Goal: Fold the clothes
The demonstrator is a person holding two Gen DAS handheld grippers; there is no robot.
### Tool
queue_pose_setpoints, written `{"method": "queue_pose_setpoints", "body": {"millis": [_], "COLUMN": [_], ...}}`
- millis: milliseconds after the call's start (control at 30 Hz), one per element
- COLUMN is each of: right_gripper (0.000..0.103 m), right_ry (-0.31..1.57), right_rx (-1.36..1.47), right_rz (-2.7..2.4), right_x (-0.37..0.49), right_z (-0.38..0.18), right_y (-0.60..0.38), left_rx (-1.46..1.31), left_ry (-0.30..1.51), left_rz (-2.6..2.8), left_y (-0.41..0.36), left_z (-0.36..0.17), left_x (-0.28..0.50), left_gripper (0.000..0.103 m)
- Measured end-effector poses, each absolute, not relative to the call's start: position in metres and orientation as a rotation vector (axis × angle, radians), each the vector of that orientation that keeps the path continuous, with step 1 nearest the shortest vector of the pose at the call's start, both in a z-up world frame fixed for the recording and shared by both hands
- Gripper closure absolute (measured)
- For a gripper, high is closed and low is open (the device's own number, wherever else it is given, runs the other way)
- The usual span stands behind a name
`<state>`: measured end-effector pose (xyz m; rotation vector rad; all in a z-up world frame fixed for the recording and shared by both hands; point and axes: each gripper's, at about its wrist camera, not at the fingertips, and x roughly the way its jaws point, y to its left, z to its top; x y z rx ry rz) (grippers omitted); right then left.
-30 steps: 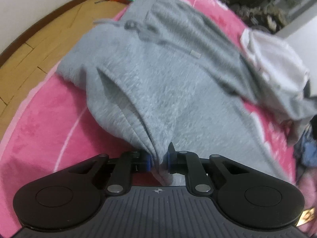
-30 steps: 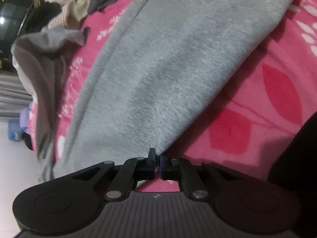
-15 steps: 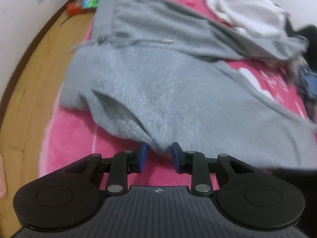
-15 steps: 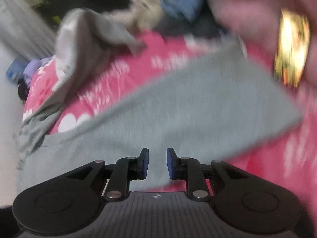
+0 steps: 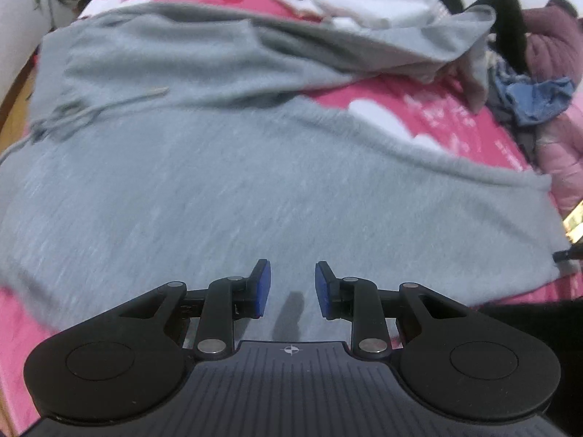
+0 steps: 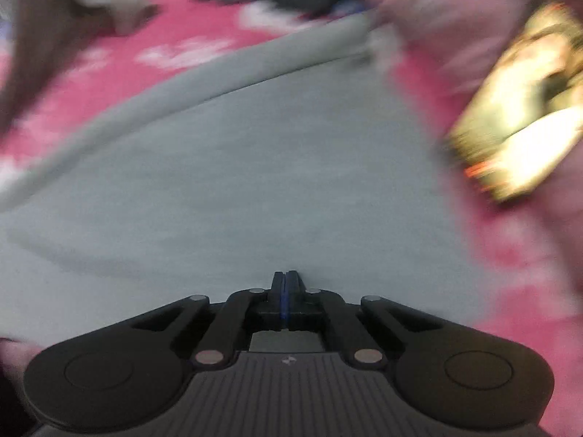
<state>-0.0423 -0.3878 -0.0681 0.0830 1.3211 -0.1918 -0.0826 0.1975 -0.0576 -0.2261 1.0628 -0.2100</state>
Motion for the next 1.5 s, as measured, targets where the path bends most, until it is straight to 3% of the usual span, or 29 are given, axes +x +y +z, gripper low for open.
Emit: {"method": "queue_pose_setpoints", "body": {"millis": [167, 400, 467, 567, 667, 767, 933, 1033, 1067, 1300, 1500], "right_gripper": [0.097, 0.096, 0.1, 0.103, 0.091, 0.092, 0.1, 0.097, 0.091, 0.09, 0.088], "right_ry": [1.115, 1.014, 1.025, 1.0, 0.948, 0.892, 0.897, 0.862, 0.85, 0.819, 0.74], "right_rx": [0.086, -0.13, -0.15, 0.086, 0.222, 0.28, 0.224, 0.167, 0.144, 0.218, 0.041], "right_rz": [-0.003, 0.428, 0.364, 0.095, -0.118, -0.039, -0.118, -0.311, -0.376, -0.352, -0.547], "right_x": [-0.033, 0.009, 0.017, 0.025, 0.016, 0.009, 0.027, 0.03, 0.031, 0.017, 0.006], "right_z": [-0.026, -0.063, -0.079, -0.078, -0.068, -0.065, -0.088, -0.085, -0.084, -0.083, -0.077], "right_y": [-0.353, -0.241, -0.255, -0.329, -0.379, -0.377, -0.383, -0.407, -0.415, -0.424, -0.414], "left_rx": [-0.191, -0.131, -0.122, -0.128, -0.129, -0.118, -0.102, -0.086, -0.079, -0.035, -0.047], "left_ry": [1.046, 1.027, 1.031, 1.02, 1.007, 1.004, 0.984, 0.978, 0.973, 0.972, 0.959], "left_rz": [-0.337, -0.514, -0.517, -0.517, -0.523, -0.508, -0.477, -0.469, -0.472, -0.474, -0.46], "left_y": [0.161, 0.085, 0.076, 0.071, 0.066, 0.057, 0.044, 0.037, 0.034, 0.017, 0.013], "left_z": [-0.061, -0.084, -0.089, -0.089, -0.088, -0.094, -0.103, -0.102, -0.1, -0.1, -0.096], "left_x": [-0.05, -0.012, -0.006, 0.001, 0.009, 0.023, 0.036, 0.04, 0.04, 0.043, 0.045], "left_gripper": [0.075, 0.075, 0.075, 0.075, 0.075, 0.075, 0.073, 0.071, 0.07, 0.069, 0.069]}}
